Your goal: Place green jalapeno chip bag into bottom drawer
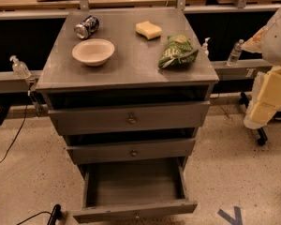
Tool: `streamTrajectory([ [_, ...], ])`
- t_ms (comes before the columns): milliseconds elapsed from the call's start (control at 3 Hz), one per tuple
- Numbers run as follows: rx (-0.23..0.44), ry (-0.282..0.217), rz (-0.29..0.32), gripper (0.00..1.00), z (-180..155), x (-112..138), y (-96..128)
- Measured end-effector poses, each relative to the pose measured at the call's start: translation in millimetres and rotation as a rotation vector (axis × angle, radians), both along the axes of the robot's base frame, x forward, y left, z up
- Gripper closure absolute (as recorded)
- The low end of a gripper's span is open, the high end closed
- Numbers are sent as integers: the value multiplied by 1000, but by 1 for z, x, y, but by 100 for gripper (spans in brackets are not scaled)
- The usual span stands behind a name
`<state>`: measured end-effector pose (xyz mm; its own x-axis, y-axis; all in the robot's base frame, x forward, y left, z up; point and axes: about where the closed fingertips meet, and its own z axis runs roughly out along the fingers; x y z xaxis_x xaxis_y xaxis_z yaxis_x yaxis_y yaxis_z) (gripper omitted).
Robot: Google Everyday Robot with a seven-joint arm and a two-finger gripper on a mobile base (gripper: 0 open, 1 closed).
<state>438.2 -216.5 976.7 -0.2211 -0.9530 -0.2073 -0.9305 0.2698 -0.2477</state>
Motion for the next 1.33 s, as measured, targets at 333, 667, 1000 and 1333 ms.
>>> streamTrajectory([
  [333,0,0,0,0,0,0,0],
  [667,-5,-57,12,0,-1,31,-11],
  [1000,-64,-160,16,0,-3,112,-34],
  [1333,-77,-223,32,0,-10,191,-43],
])
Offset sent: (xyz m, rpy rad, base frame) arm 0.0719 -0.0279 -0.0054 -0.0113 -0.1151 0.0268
